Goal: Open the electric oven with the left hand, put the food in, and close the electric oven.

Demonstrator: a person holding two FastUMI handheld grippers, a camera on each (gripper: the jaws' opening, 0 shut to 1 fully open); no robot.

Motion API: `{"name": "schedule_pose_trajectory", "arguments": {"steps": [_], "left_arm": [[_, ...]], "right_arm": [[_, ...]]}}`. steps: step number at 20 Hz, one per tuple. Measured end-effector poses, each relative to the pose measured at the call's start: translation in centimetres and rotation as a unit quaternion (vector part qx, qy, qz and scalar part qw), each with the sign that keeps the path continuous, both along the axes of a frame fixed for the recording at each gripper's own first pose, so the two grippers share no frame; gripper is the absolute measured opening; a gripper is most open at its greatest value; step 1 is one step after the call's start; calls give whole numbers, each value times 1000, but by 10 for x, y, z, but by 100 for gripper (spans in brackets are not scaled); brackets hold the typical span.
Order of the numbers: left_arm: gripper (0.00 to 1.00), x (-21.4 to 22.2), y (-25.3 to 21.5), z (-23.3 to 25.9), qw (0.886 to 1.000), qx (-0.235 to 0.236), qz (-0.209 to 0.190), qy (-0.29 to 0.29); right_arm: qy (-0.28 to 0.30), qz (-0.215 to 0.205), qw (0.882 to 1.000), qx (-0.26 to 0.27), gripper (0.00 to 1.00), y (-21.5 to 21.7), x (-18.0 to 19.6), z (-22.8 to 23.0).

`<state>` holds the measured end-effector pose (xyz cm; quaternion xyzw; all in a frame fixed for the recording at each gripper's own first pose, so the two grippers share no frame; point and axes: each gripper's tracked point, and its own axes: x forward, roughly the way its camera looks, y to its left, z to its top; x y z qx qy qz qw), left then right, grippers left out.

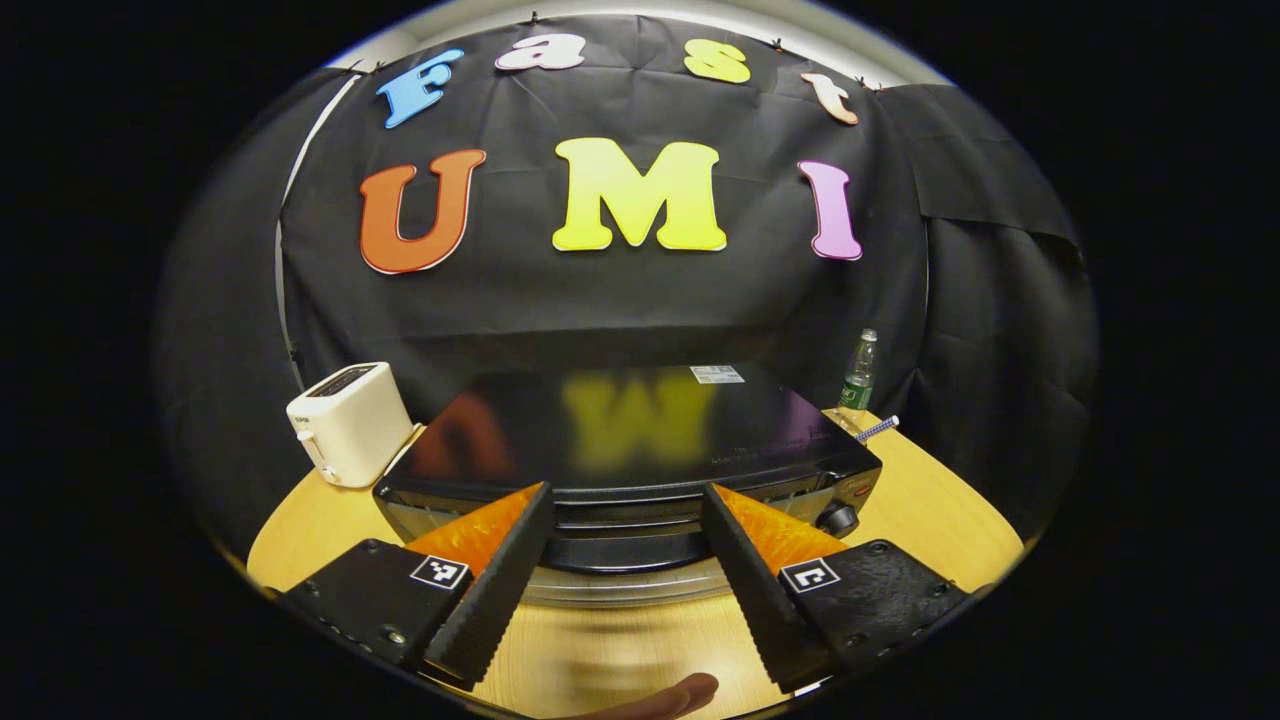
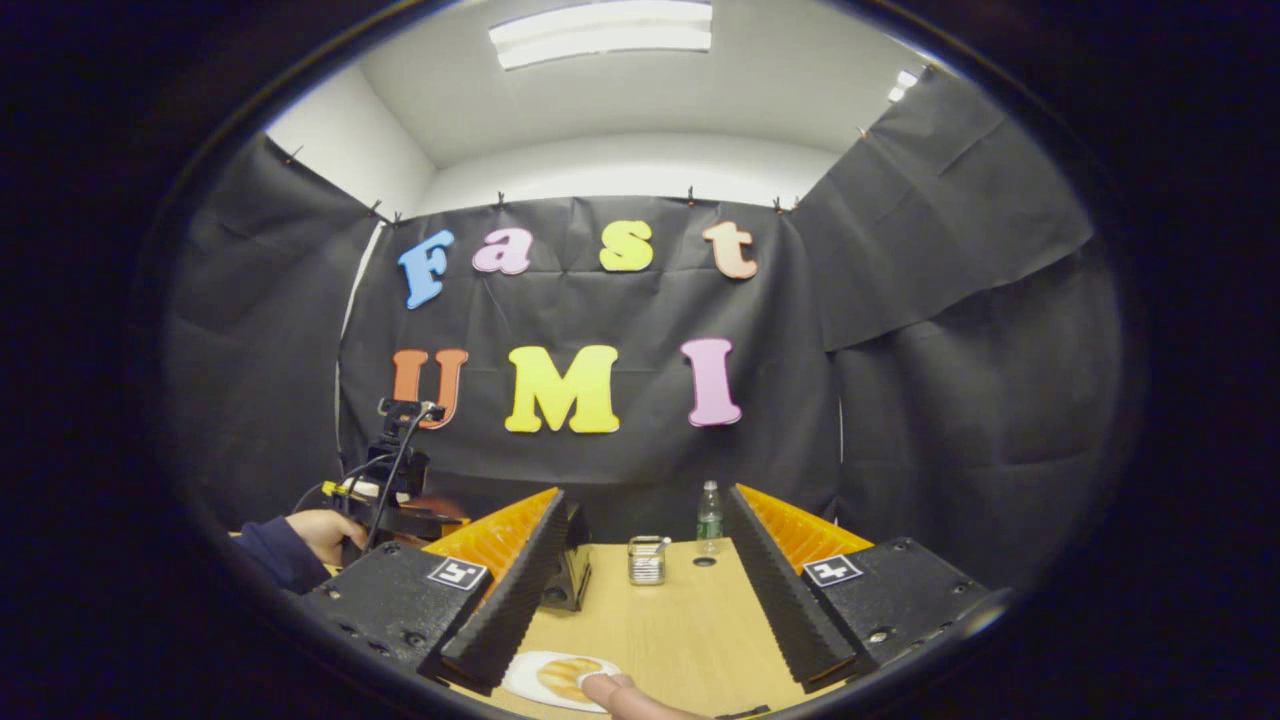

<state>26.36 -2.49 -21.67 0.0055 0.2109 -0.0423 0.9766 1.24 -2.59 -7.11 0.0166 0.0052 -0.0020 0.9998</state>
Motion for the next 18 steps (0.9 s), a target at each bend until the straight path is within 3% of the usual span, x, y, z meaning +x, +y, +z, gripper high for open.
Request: {"name": "schedule_pose_trajectory", "arguments": {"steps": [5,18], "left_arm": [[98,-23,-1,-1,1000,10,-3,-9],[99,-86,-8,-26,1000,16,-6,-11]], "right_arm": [[33,6,999,19,96,-2,-3,-17],[49,12,999,16,96,1,-10,-30]]}}
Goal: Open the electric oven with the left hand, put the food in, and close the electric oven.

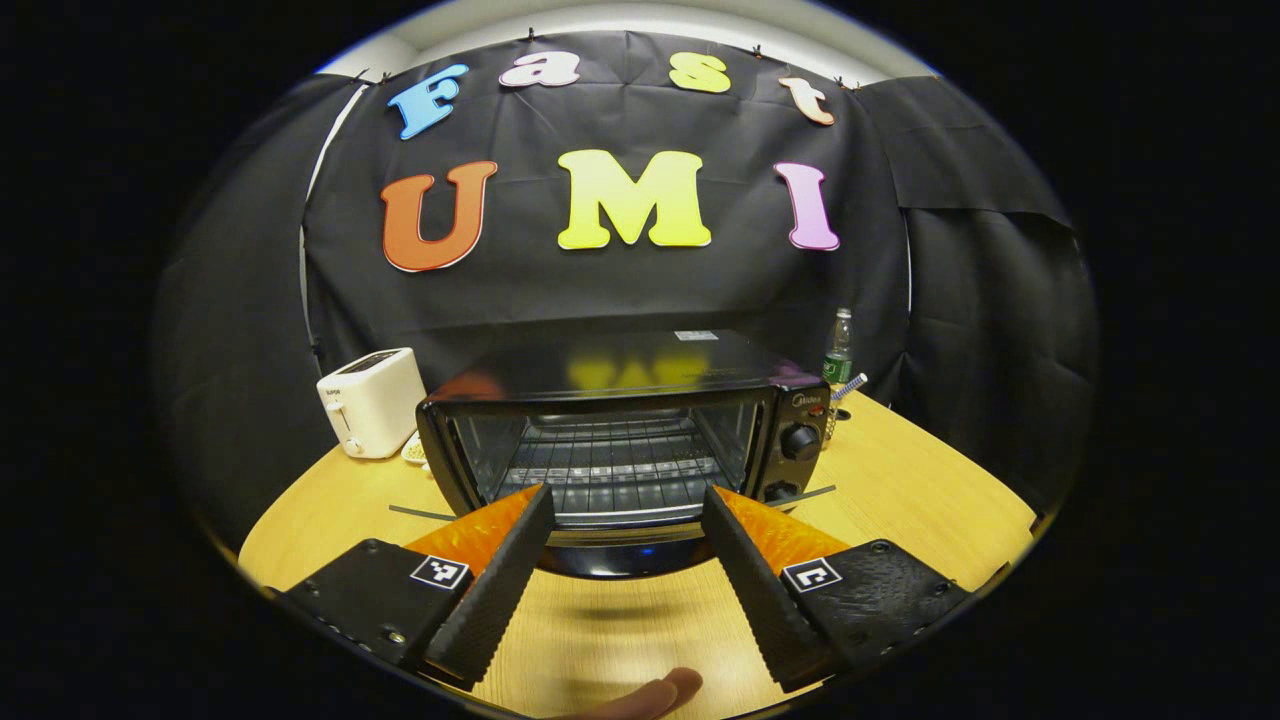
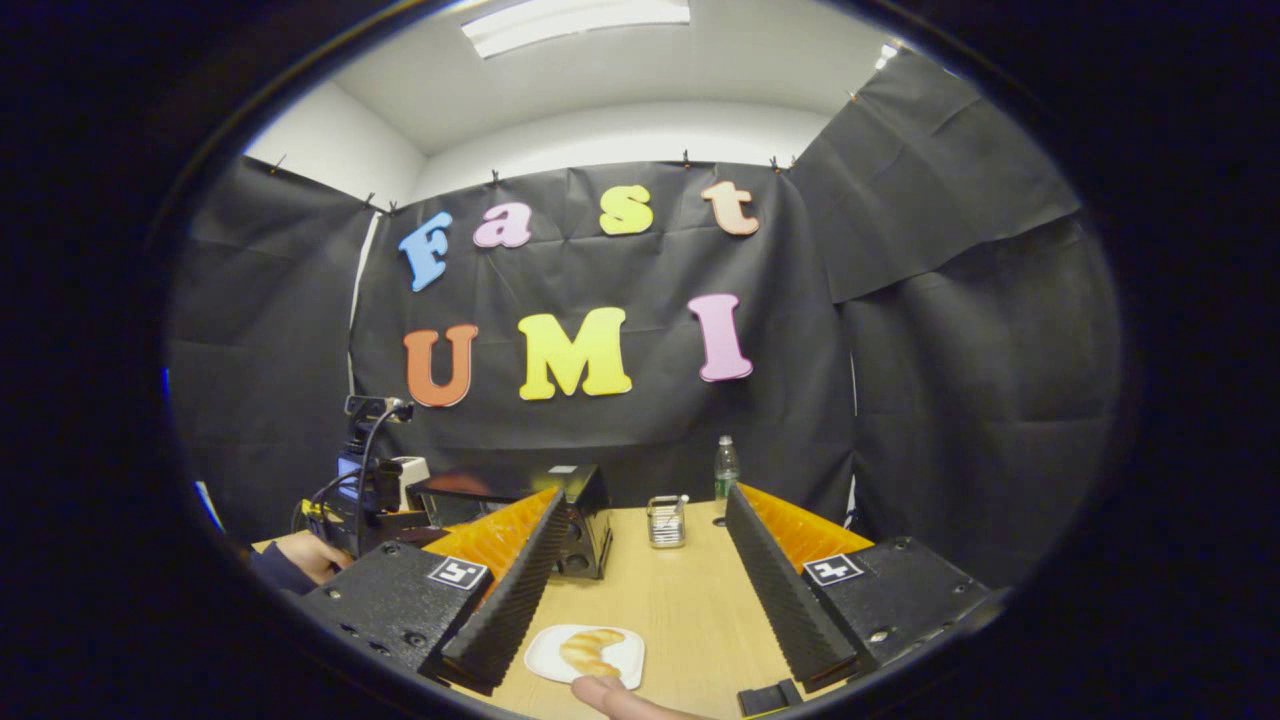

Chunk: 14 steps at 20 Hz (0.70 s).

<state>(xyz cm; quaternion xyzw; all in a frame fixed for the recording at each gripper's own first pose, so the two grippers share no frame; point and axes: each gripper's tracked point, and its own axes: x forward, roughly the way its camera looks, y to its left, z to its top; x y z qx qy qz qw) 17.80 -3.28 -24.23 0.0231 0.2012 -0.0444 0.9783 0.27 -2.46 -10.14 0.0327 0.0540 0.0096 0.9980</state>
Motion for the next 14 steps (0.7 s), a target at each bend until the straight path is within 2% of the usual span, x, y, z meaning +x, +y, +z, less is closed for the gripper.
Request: {"name": "schedule_pose_trajectory", "arguments": {"steps": [4,7,12,14], "left_arm": [[98,-24,-3,-21,1000,-13,-5,15],[98,-42,-6,-54,998,-37,2,60],[97,-52,-3,-110,991,-47,21,120],[98,-49,-3,-110,994,-35,20,102]], "right_arm": [[7,4,1000,-4,96,3,0,-6],[7,8,1000,-7,96,6,0,-9],[11,8,1000,-15,96,5,0,-18],[17,7,1000,-14,96,4,2,-23]]}}
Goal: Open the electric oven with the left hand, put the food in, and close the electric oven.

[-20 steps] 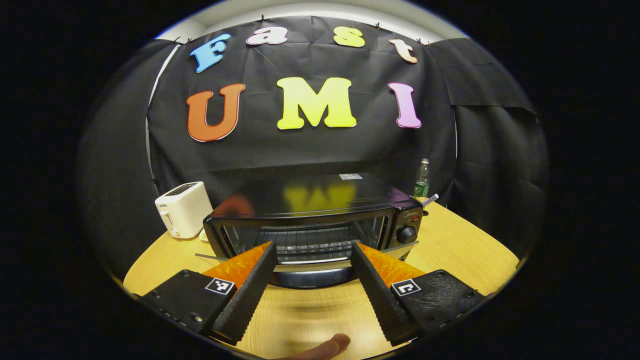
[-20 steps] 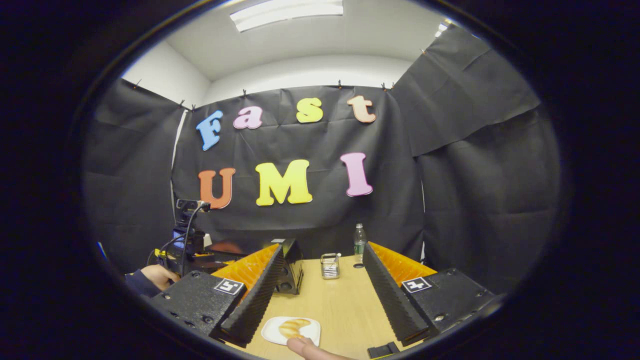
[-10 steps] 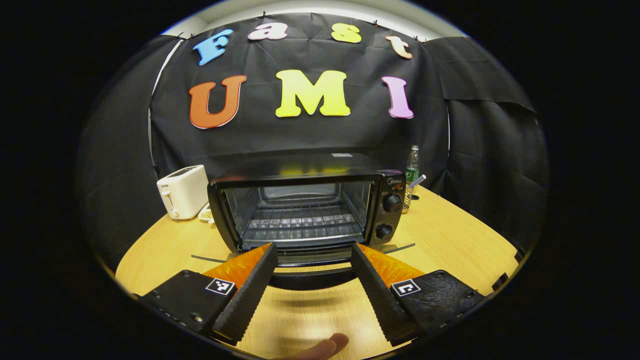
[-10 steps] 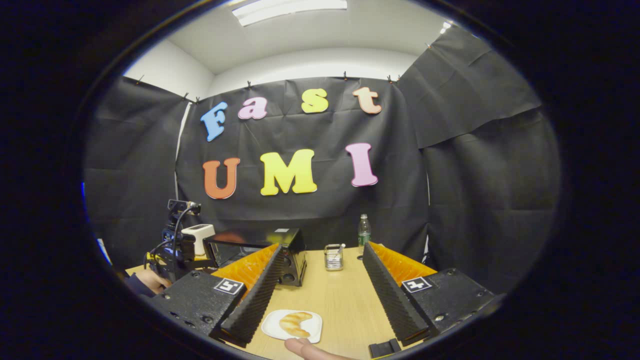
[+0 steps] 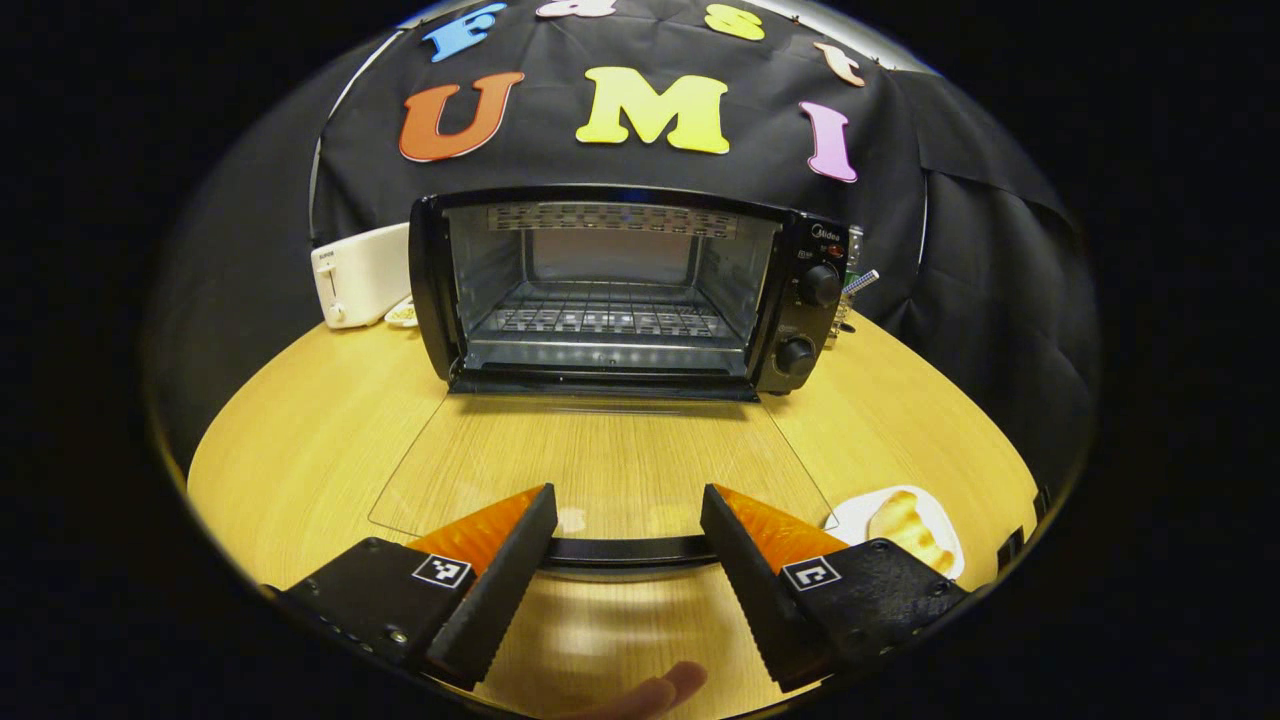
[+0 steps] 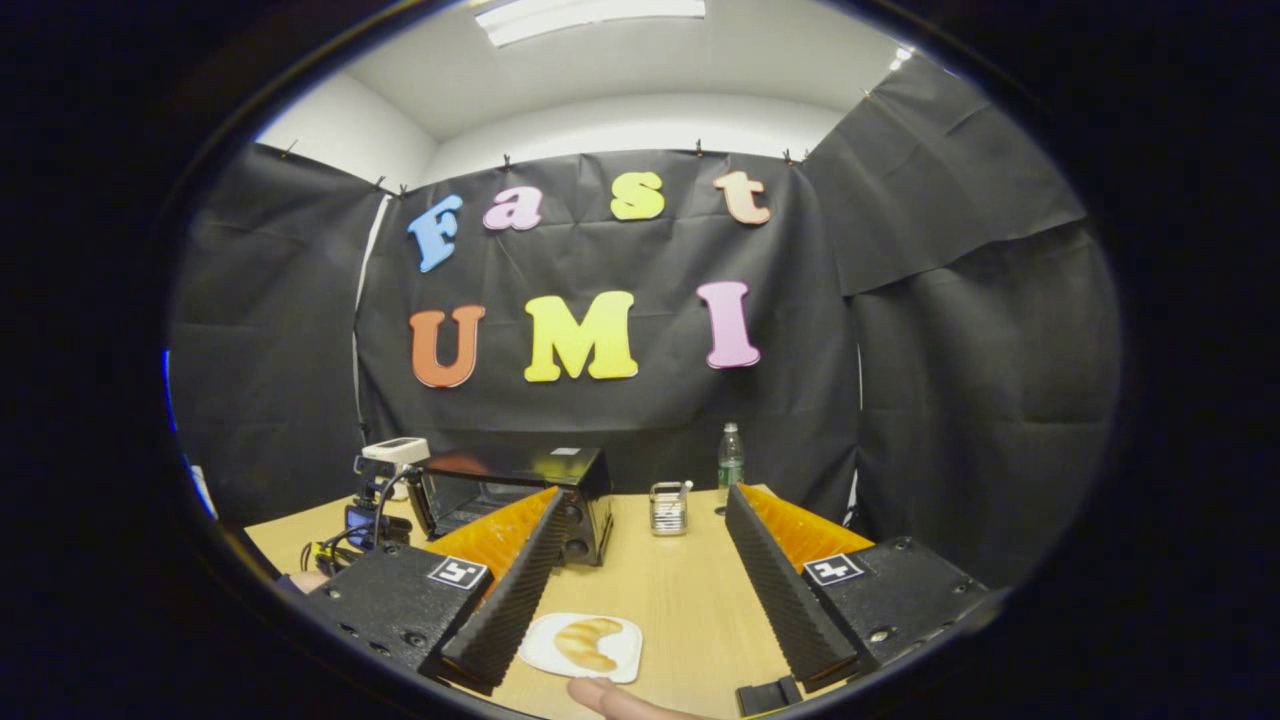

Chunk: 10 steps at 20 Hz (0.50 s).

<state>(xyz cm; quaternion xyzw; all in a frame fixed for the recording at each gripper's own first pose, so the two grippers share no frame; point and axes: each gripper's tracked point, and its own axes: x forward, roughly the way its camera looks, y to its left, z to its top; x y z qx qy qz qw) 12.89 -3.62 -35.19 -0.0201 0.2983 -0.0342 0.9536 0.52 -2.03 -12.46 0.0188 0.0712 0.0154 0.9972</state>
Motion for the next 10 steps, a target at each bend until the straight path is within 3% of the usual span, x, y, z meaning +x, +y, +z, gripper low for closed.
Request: {"name": "schedule_pose_trajectory", "arguments": {"steps": [6,10], "left_arm": [[96,3,7,6,999,16,0,-32],[94,-9,20,49,998,-13,17,-65]], "right_arm": [[22,2,1000,7,96,2,8,-24],[47,14,999,-16,96,11,12,-48]]}}
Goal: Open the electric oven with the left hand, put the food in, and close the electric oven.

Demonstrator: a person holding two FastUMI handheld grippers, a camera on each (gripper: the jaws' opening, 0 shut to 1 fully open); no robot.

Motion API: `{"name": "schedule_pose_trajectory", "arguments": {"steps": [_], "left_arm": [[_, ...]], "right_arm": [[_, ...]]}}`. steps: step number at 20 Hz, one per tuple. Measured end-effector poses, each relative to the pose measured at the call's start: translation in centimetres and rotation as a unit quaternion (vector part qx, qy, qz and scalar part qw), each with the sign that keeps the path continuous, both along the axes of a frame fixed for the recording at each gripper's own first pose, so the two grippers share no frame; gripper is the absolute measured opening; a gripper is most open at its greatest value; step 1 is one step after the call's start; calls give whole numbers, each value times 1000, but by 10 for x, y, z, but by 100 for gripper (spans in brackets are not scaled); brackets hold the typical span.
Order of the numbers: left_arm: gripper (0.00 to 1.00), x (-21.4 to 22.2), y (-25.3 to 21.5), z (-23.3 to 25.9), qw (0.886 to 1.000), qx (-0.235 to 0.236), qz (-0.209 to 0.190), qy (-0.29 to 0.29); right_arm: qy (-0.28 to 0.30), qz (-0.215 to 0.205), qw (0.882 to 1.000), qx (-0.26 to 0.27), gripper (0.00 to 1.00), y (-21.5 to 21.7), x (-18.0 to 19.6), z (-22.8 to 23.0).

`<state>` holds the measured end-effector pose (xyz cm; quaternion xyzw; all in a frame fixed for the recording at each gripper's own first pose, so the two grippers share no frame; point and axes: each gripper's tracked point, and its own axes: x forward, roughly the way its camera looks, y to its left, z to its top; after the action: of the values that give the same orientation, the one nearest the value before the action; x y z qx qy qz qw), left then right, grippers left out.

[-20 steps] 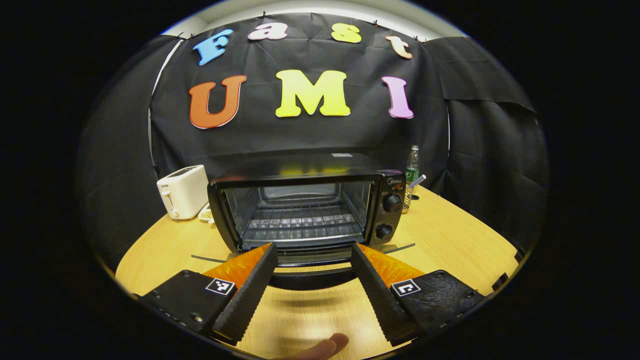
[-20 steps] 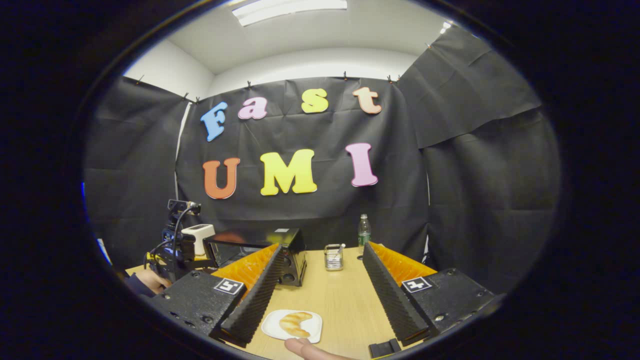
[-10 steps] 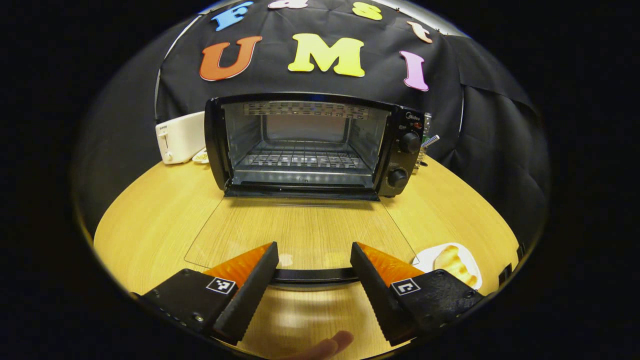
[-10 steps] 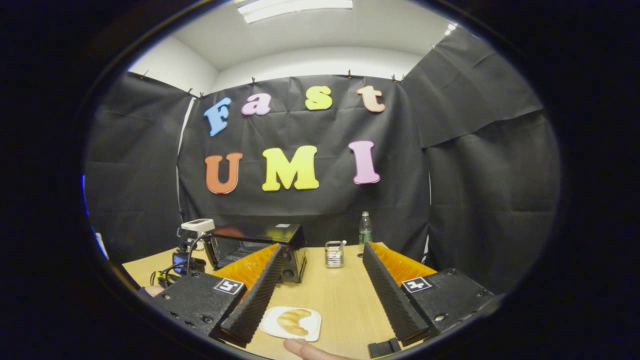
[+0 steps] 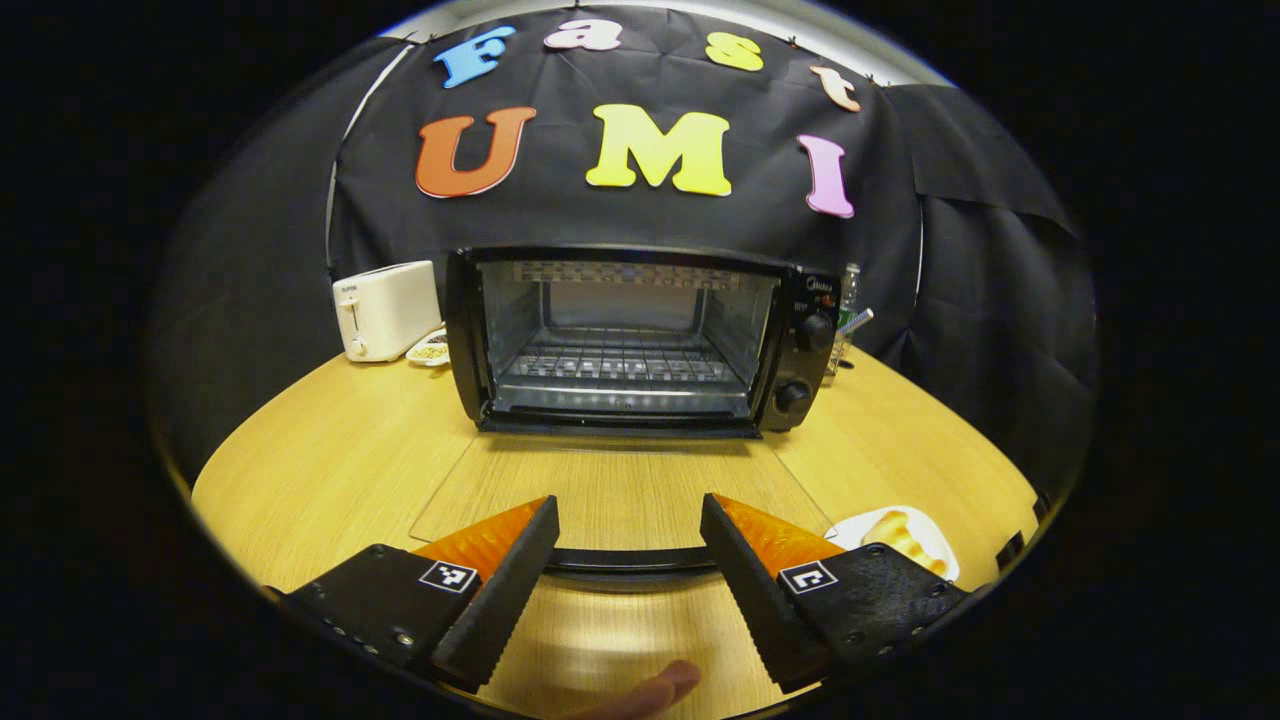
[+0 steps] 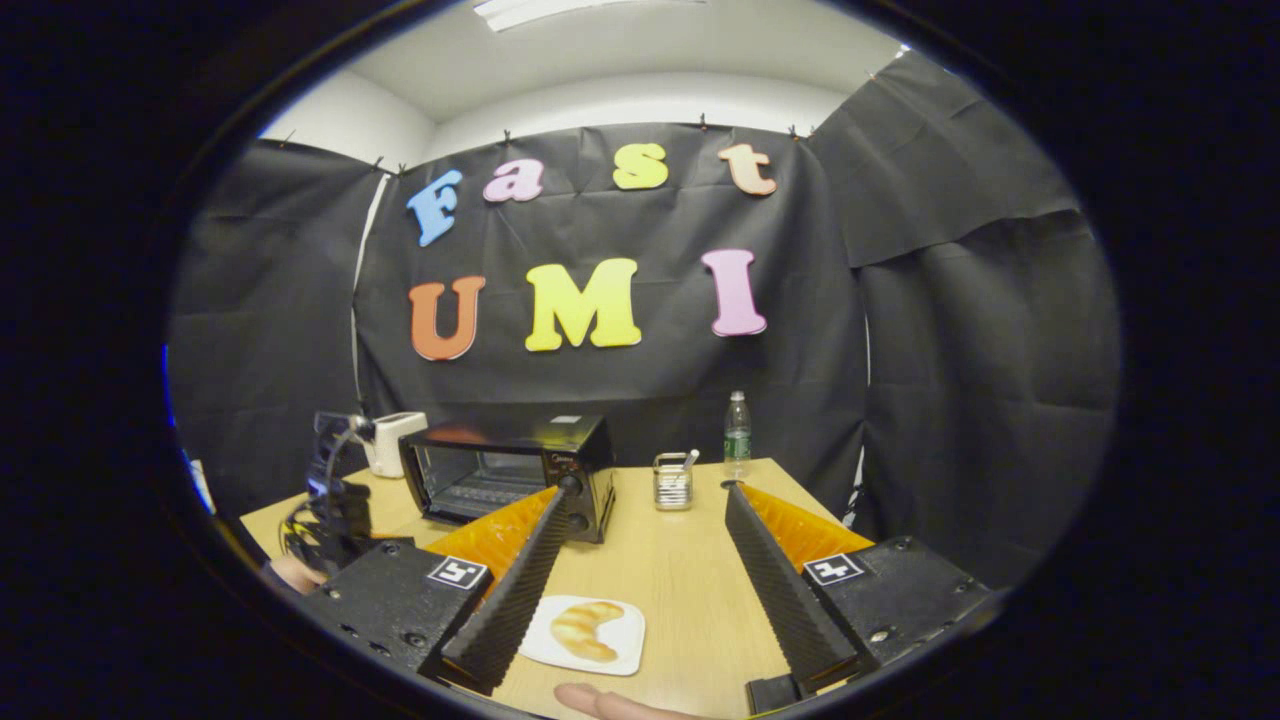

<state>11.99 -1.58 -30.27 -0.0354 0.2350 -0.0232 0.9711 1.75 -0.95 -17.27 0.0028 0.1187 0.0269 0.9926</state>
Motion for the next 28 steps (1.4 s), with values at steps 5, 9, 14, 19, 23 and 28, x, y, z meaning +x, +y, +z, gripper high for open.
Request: {"name": "schedule_pose_trajectory", "arguments": {"steps": [5,9,14,19,23,28], "left_arm": [[94,-29,28,88,997,10,33,-74],[93,-61,30,156,989,13,29,-146],[93,-103,37,219,976,36,38,-212],[93,-133,31,252,966,38,32,-253],[93,-154,26,252,974,-1,30,-226],[94,-167,31,260,972,-6,26,-235]], "right_arm": [[52,26,998,-11,97,18,10,-49],[135,58,989,-9,97,39,16,-118],[218,60,974,-21,97,50,21,-191],[262,88,961,-23,94,78,17,-222],[290,62,954,-29,80,76,19,-236],[308,55,950,-12,59,80,17,-236]]}}
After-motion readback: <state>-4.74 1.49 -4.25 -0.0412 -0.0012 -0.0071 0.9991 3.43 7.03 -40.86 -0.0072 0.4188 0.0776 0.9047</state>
